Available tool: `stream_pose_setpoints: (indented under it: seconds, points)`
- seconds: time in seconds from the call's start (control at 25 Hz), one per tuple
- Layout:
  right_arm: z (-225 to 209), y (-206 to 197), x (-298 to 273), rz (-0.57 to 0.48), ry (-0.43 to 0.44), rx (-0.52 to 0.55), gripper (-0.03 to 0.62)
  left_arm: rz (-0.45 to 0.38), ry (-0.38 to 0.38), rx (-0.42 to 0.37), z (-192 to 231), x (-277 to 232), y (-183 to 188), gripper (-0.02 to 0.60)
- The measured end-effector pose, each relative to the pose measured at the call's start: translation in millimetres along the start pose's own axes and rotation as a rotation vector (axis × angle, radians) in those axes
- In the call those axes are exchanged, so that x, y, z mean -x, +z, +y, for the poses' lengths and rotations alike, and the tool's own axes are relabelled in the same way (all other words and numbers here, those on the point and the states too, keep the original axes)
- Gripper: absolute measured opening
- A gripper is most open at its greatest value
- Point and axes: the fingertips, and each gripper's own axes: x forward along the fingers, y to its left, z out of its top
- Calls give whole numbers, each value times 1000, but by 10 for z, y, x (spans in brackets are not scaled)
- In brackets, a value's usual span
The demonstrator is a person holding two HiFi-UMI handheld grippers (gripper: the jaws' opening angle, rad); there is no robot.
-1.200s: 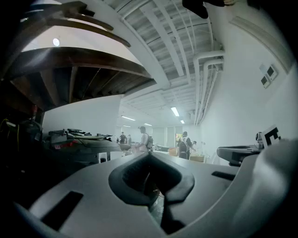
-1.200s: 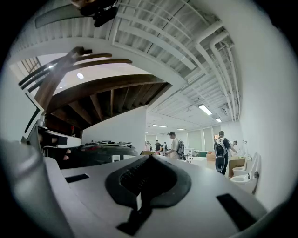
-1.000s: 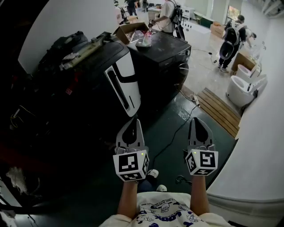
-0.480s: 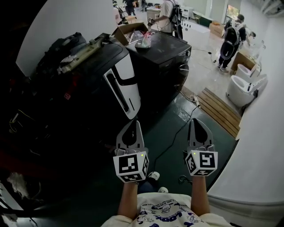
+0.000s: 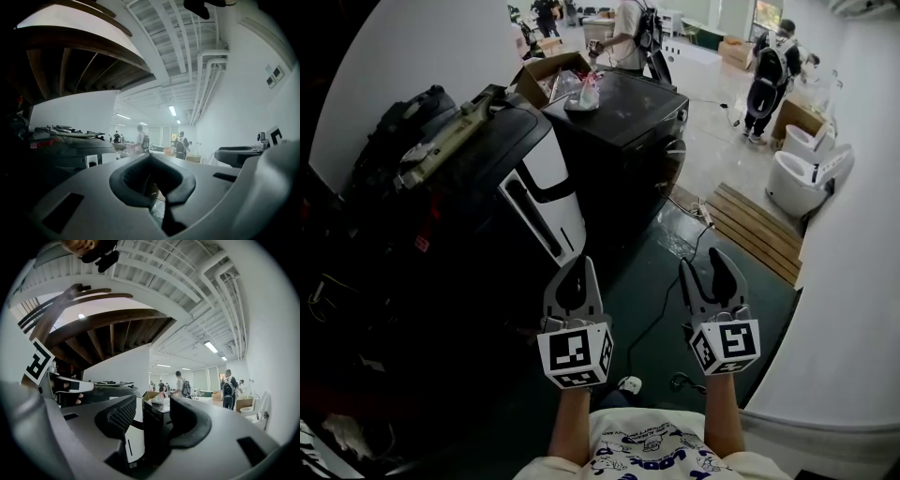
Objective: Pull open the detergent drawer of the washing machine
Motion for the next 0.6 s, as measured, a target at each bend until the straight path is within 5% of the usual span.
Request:
stream_pose_setpoints:
  seconds: [0.6]
  points:
    - [-231,-287,-641,49,-27,-28,285,69,-56,23,130,-840,-281,14]
